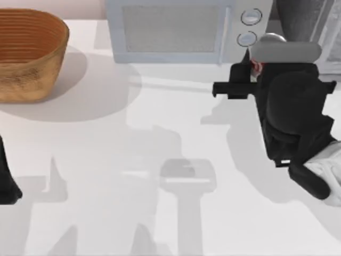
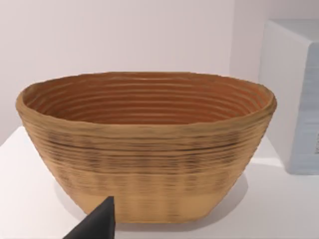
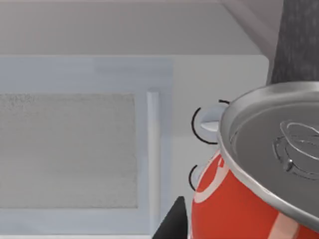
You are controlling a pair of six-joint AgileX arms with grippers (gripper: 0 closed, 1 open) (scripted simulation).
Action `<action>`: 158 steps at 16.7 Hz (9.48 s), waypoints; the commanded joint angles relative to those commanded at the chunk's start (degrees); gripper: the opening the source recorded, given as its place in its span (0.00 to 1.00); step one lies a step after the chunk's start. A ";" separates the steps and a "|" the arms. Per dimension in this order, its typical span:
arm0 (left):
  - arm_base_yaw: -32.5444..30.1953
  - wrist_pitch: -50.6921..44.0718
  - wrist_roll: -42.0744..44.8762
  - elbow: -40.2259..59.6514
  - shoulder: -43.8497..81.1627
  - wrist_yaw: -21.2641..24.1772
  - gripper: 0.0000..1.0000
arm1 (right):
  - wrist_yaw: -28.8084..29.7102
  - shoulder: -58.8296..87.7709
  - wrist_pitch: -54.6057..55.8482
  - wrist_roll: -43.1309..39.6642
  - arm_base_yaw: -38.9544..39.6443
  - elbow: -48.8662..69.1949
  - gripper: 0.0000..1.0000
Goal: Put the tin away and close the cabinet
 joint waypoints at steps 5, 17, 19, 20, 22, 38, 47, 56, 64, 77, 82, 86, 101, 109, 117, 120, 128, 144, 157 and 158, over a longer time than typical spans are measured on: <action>0.00 0.00 0.00 0.00 0.00 0.00 1.00 | -0.76 -1.63 -0.58 0.01 -0.66 -0.72 0.00; 0.00 0.00 0.00 0.00 0.00 0.00 1.00 | -19.26 -51.61 -24.82 -2.78 -18.62 -19.93 0.00; 0.00 0.00 0.00 0.00 0.00 0.00 1.00 | -23.38 -62.30 -30.41 -3.30 -22.66 -24.39 0.00; 0.00 0.00 0.00 0.00 0.00 0.00 1.00 | -25.41 -67.44 -33.14 -3.56 -24.64 -26.57 0.00; 0.00 0.00 0.00 0.00 0.00 0.00 1.00 | -29.30 -77.00 -38.34 -4.04 -28.39 -30.71 0.00; 0.00 0.00 0.00 0.00 0.00 0.00 1.00 | -38.16 -96.16 -50.64 -5.11 -36.65 -38.26 0.00; 0.00 0.00 0.00 0.00 0.00 0.00 1.00 | -34.05 -68.39 -59.31 -4.93 -32.73 -3.02 0.00; 0.00 0.00 0.00 0.00 0.00 0.00 1.00 | -28.77 -32.92 -70.97 -4.35 -28.13 44.77 0.00; 0.00 0.00 0.00 0.00 0.00 0.00 1.00 | -27.19 -21.89 -74.40 -4.23 -26.53 59.82 0.00; 0.00 0.00 0.00 0.00 0.00 0.00 1.00 | -28.84 -1.06 -81.60 -4.07 -28.87 86.49 0.00; 0.00 0.00 0.00 0.00 0.00 0.00 1.00 | -30.41 13.88 -86.63 -4.23 -30.54 108.54 0.00; 0.00 0.00 0.00 0.00 0.00 0.00 1.00 | -31.30 20.96 -89.03 -4.24 -31.47 117.56 0.00; 0.00 0.00 0.00 0.00 0.00 0.00 1.00 | -31.40 21.68 -89.27 -4.23 -31.58 118.40 0.75; 0.00 0.00 0.00 0.00 0.00 0.00 1.00 | -31.40 21.68 -89.27 -4.23 -31.58 118.40 1.00; 0.00 0.00 0.00 0.00 0.00 0.00 1.00 | -32.17 18.37 -87.55 -4.50 -31.45 114.91 1.00; 0.00 0.00 0.00 0.00 0.00 0.00 1.00 | -33.67 9.95 -83.76 -5.18 -31.65 106.08 1.00; 0.00 0.00 0.00 0.00 0.00 0.00 1.00 | -37.87 -29.80 -69.26 -7.39 -33.49 56.89 1.00; 0.00 0.00 0.00 0.00 0.00 0.00 1.00 | -38.57 -96.49 -50.59 -5.46 -37.07 -38.16 1.00; 0.00 0.00 0.00 0.00 0.00 0.00 1.00 | -45.76 -88.61 -41.88 -5.11 -43.72 -37.26 1.00; 0.00 0.00 0.00 0.00 0.00 0.00 1.00 | -48.26 -85.05 -38.90 -5.07 -46.18 -36.32 1.00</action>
